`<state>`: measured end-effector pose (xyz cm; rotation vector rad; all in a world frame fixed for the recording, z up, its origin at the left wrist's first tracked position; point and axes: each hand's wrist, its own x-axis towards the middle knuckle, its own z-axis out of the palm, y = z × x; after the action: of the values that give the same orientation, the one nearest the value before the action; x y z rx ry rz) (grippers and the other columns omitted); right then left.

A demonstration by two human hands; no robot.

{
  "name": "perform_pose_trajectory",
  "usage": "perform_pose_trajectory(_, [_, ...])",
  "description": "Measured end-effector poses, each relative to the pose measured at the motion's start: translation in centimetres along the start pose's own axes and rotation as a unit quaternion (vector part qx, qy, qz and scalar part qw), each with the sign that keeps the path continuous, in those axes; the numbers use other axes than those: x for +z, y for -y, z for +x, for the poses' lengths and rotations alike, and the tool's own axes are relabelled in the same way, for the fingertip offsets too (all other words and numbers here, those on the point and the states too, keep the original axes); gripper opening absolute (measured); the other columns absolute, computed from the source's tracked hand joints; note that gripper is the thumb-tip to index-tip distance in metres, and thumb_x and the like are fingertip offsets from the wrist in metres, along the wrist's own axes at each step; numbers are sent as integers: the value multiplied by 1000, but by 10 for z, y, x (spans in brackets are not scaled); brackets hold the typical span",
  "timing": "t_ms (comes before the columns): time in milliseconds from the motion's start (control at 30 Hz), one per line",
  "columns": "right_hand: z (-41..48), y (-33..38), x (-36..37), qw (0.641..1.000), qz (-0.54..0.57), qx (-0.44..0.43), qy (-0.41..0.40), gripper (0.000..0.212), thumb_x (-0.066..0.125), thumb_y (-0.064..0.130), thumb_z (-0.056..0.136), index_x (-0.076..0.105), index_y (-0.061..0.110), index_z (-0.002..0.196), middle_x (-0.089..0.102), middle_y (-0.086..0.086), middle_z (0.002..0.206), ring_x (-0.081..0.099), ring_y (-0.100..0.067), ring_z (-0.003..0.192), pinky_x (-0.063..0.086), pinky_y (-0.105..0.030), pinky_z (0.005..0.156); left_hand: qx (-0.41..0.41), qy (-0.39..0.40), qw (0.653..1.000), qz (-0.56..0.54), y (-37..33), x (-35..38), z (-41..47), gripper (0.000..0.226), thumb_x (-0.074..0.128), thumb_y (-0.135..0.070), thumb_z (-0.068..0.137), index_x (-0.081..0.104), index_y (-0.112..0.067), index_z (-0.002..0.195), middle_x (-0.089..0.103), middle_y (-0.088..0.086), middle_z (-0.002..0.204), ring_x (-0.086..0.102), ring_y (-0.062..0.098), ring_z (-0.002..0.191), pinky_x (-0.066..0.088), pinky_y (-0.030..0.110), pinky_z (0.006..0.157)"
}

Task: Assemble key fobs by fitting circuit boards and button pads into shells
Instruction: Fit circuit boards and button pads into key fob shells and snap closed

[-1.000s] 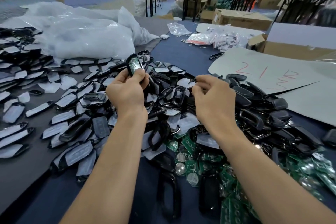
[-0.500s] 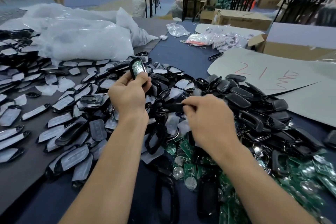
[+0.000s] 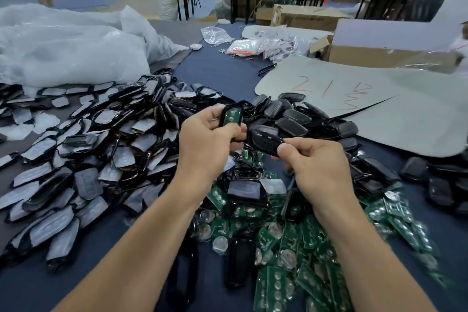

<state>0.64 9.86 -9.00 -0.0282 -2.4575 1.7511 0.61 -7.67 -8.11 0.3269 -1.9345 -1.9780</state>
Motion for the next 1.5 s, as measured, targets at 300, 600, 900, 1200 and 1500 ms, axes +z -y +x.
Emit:
perform_pose_trajectory(300, [-1, 0, 0, 999, -29, -23, 23, 33, 74, 30, 89, 73, 59, 73, 68, 6, 55, 48, -4, 44, 44, -28, 48, -10, 16, 981, 191, 12, 5, -8, 16, 59, -26, 62, 69, -27, 76, 55, -12, 53, 46, 11, 50, 43, 34, 52])
perform_pose_trajectory(600, [2, -3, -3, 1000, 24, -2, -1, 24, 74, 27, 88, 79, 49, 80, 73, 0, 65, 57, -13, 58, 54, -42, 62, 3, 127, 988, 90, 6, -6, -5, 34, 80, -12, 80, 61, 14, 89, 44, 5, 63, 38, 19, 60, 36, 29, 58])
perform_pose_trajectory(900, [-10, 2, 21, 936, 320, 138, 51, 17, 73, 24, 95, 76, 8, 95, 79, -12, 88, 77, -23, 73, 59, -26, 59, 140, 31, 981, 129, 9, 4, -12, 17, 82, -14, 72, 79, -31, 75, 67, -16, 57, 57, 4, 50, 44, 16, 52])
perform_pose_trajectory(1200, [-2, 0, 17, 879, 444, 142, 106, 35, 75, 20, 73, 73, 5, 104, 78, -11, 93, 75, -19, 82, 61, -28, 74, 204, 76, 957, 194, 9, 4, -16, 36, 86, -11, 70, 77, -44, 79, 75, -26, 77, 71, -1, 70, 50, 8, 65])
perform_pose_trajectory(1500, [7, -1, 5, 871, 456, 170, 70, 11, 66, 5, 95, 73, 6, 103, 78, -11, 94, 75, -21, 84, 63, -32, 72, 17, 115, 993, -5, 4, 8, -17, 11, 77, -19, 80, 84, -25, 86, 67, -8, 63, 56, 6, 57, 45, 16, 55])
